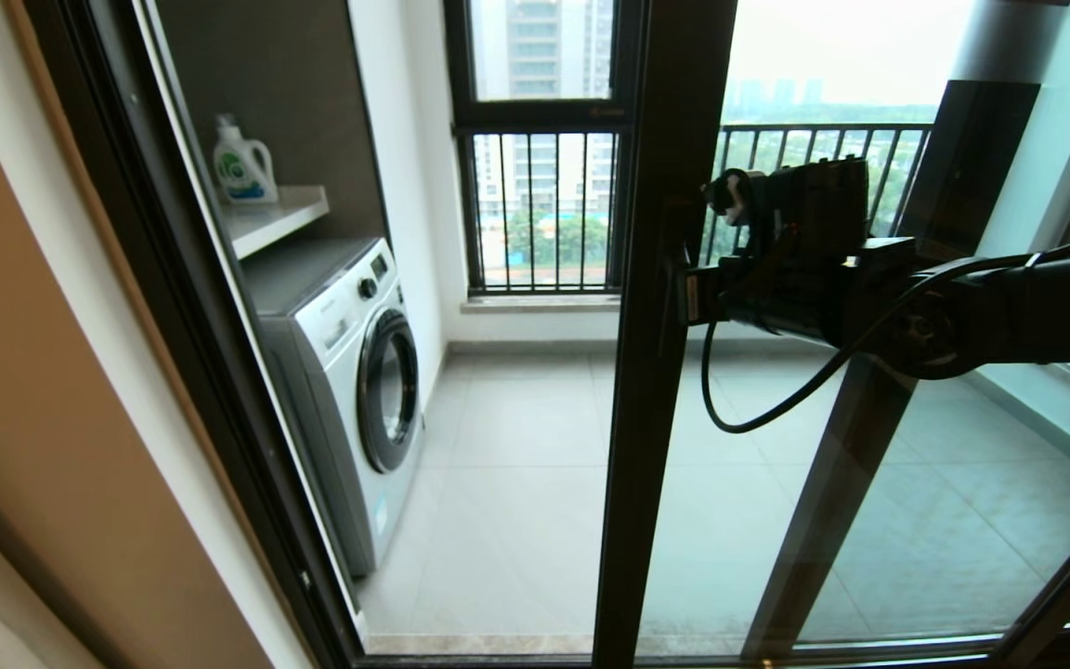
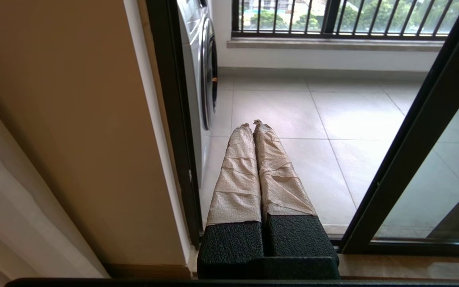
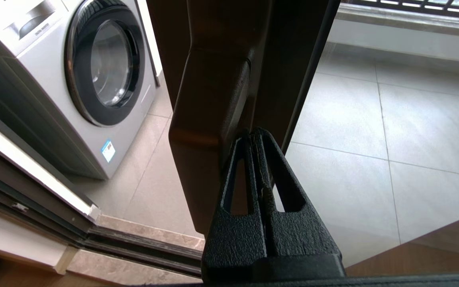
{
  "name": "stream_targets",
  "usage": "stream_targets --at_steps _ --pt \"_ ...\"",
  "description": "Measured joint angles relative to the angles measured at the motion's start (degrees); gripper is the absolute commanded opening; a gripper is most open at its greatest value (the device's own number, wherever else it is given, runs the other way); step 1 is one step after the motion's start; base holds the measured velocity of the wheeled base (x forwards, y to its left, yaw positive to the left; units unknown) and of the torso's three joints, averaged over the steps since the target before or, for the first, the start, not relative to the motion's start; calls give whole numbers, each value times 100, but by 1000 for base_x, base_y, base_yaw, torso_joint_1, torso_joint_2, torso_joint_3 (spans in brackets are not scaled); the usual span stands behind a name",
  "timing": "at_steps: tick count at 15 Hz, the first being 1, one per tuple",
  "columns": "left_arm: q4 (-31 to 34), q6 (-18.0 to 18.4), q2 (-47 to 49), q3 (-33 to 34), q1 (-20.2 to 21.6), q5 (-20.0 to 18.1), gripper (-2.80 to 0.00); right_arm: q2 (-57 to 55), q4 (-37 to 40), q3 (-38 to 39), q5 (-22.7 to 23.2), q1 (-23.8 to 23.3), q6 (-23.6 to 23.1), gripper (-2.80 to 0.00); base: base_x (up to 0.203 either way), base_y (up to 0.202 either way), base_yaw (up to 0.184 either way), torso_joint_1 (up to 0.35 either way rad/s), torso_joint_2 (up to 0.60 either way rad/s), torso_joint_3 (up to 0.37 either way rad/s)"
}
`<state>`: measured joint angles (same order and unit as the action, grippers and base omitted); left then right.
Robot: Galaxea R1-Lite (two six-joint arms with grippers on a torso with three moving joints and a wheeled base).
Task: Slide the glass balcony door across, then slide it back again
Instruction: Close the slid door
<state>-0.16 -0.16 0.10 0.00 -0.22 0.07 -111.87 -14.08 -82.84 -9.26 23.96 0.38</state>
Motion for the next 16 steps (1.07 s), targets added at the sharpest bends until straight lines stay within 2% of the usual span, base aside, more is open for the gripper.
stream_targets --at_steps 9,16 --pt "0 0 0 0 1 0 -280 -311 15 -291 -268 545 84 -280 0 0 0 0 0 0" --pt "0 0 0 0 0 0 -280 -659 16 -894 -509 808 130 -280 0 0 0 0 0 0"
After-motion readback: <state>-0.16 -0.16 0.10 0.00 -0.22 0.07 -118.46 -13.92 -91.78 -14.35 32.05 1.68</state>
